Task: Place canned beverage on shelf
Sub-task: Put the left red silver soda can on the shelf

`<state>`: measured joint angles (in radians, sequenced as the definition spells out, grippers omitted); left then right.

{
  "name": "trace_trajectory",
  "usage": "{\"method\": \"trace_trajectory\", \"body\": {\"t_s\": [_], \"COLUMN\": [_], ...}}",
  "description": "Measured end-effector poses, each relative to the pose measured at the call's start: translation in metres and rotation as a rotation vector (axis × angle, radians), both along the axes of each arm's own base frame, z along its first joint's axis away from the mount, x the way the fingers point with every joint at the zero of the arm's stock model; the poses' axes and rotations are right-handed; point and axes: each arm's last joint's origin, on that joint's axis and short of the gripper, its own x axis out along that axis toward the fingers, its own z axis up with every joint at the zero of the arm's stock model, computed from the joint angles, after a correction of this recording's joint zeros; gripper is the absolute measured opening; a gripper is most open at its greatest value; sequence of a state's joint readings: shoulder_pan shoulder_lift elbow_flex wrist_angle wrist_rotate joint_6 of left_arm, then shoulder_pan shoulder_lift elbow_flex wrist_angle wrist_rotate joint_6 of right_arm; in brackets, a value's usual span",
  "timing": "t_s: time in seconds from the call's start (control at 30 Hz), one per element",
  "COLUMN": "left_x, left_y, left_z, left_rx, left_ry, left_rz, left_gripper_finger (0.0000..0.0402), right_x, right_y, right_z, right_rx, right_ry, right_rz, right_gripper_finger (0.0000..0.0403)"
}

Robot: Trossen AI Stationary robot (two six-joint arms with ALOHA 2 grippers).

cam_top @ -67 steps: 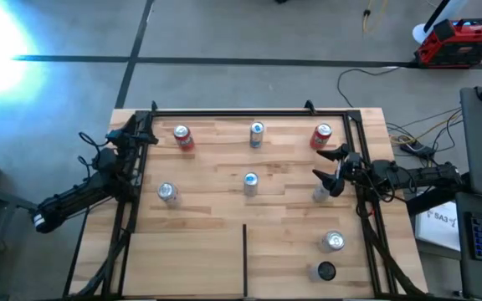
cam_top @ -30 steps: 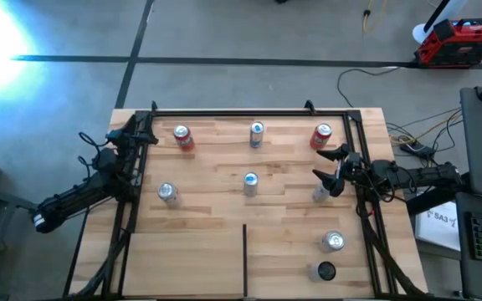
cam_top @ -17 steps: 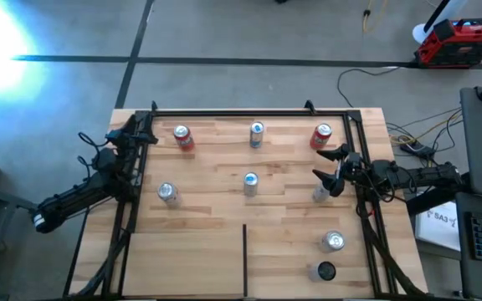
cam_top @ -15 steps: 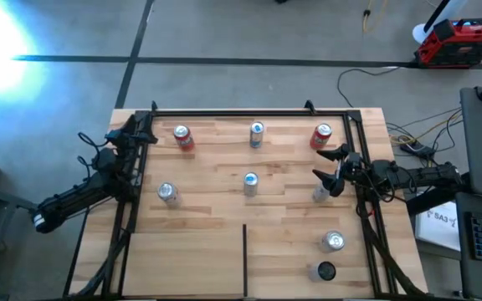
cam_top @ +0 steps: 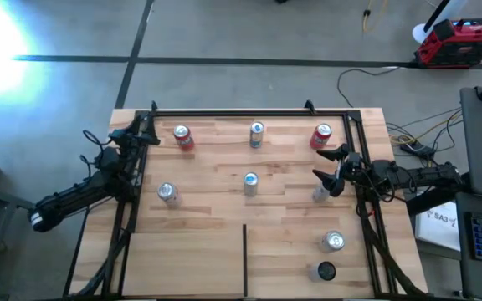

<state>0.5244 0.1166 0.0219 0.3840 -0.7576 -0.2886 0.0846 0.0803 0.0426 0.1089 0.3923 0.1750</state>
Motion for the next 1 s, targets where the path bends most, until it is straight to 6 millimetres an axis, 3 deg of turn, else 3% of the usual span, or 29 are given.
{"method": "trace_trajectory", "body": {"t_s": [0.4, 0.53, 0.7, 1.0], "left_x": [0.019, 0.029, 0.048, 0.072], "left_y": [0.007, 0.012, 0.023, 0.033], "left_z": [-0.001, 0.02, 0.054, 0.107], "left_rx": [-0.115, -0.181, -0.327, -0.863], "left_ry": [-0.154, -0.143, -0.005, 0.234], "left_rz": [-0.212, -0.222, -0.206, -0.161], "left_gripper_finger": [0.0306, 0.0306, 0.0306, 0.0306], "right_x": [0.0, 0.0, 0.0, 0.0], "right_y": [0.0, 0.0, 0.0, 0.0], "right_z": [0.0, 0.0, 0.0, 0.0], "right_rx": [-0.001, -0.001, -0.001, -0.001], "right_ry": [0.0, 0.0, 0.0, 0.0], "right_rz": [0.0, 0.0, 0.0, 0.0], "right_gripper_finger": [0.0382, 0.0382, 0.0382, 0.0382]}}
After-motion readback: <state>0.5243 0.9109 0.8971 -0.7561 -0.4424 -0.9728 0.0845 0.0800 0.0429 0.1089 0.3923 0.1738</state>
